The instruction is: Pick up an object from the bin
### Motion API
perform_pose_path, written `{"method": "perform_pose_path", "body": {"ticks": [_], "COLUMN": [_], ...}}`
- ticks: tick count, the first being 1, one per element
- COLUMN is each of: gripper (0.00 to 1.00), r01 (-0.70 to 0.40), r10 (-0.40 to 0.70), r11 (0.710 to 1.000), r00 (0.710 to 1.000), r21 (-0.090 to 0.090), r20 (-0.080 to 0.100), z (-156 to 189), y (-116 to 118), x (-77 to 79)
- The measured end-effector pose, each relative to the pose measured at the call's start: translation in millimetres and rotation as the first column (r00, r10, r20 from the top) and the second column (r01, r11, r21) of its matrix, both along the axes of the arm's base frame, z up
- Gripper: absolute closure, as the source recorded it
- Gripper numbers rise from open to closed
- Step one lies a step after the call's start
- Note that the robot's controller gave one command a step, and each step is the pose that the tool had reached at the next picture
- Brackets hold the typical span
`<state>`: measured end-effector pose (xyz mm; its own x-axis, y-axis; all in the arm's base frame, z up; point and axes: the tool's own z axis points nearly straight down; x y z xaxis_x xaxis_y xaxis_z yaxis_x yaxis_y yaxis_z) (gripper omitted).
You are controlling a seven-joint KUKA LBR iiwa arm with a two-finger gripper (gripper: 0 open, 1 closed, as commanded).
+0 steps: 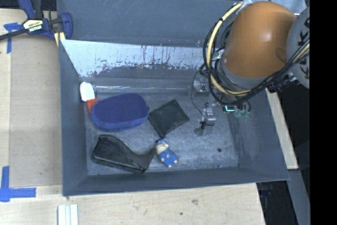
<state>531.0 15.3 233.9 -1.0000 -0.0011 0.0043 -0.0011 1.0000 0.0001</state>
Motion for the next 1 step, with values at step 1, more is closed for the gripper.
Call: {"method": "perform_pose_path", "body": {"ticks": [1], "gripper": [0.0], "r01": [-0.158], "r10": [0.158], "r11": [0.988], "r00": [0.988], "r21": [0.001], "r20": [0.002], "z": [-168.0], "y": [27.6], "x": [44.0]}}
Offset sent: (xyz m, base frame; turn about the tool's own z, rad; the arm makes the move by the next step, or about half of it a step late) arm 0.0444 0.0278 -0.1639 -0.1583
